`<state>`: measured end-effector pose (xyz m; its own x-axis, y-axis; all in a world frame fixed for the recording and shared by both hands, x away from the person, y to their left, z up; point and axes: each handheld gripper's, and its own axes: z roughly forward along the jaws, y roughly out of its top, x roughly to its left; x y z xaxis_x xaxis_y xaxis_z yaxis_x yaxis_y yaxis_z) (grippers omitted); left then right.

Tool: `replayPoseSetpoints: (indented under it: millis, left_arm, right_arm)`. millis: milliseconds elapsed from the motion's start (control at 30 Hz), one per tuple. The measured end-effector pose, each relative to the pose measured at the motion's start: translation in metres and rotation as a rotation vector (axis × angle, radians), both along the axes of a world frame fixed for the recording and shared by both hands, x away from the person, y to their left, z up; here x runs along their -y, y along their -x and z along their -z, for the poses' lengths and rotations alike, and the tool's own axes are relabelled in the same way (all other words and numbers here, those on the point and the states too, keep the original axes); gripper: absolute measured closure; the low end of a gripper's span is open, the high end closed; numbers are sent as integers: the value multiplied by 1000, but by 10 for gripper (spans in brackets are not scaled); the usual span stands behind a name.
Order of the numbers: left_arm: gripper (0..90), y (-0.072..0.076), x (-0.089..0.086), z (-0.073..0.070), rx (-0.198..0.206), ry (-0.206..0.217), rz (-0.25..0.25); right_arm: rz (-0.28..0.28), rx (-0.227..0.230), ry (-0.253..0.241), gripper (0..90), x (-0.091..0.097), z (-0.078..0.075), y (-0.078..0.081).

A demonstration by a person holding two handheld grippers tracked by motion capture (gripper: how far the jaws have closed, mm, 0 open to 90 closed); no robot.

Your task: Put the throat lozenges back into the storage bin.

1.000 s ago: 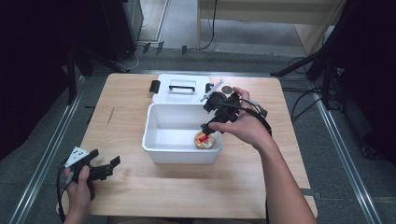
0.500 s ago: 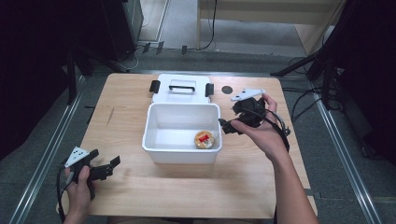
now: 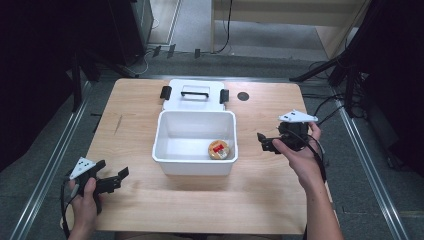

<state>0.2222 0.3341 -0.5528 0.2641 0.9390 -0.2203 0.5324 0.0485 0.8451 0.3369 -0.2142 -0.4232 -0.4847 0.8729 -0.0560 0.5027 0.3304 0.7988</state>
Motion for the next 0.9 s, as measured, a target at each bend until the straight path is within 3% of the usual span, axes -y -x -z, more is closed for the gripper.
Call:
replayPoseSetpoints:
  millis: [67,400,533,900]
  left_arm:
    - [0,0,0,0,0,0,-1]
    - [0,0,0,0,0,-4,0]
    - [0,0,0,0,1,-5,-1]
    - [0,0,0,0,3,-2,-3]
  right_arm:
    - [36,7,-18,0,13,11,4]
    - [90,7,-60,0,47,47,22]
    - [124,-9,-55,0,58,66,30]
    - [175,-25,-81,7,80,96,50]
